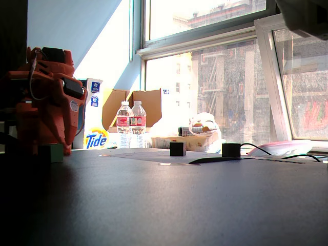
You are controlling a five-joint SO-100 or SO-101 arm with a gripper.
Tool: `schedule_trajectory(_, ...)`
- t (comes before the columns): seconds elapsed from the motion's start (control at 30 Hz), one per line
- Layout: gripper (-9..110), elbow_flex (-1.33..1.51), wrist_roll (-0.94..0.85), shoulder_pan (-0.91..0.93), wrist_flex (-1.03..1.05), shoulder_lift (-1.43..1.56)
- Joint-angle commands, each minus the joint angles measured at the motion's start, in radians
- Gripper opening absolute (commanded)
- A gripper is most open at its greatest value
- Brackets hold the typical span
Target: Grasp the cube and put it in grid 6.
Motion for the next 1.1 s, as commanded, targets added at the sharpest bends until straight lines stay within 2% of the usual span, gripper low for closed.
schedule_trajectory(0.0,1,0.049,-0.014,-0.009,-0.014,0.006)
schedule_trajectory(0.73,1,0.051,-0.041,-0.018,-0.04,0.006)
schedule_trajectory(1.07,2,-0.195,0.026,-0.066,0.055,0.006)
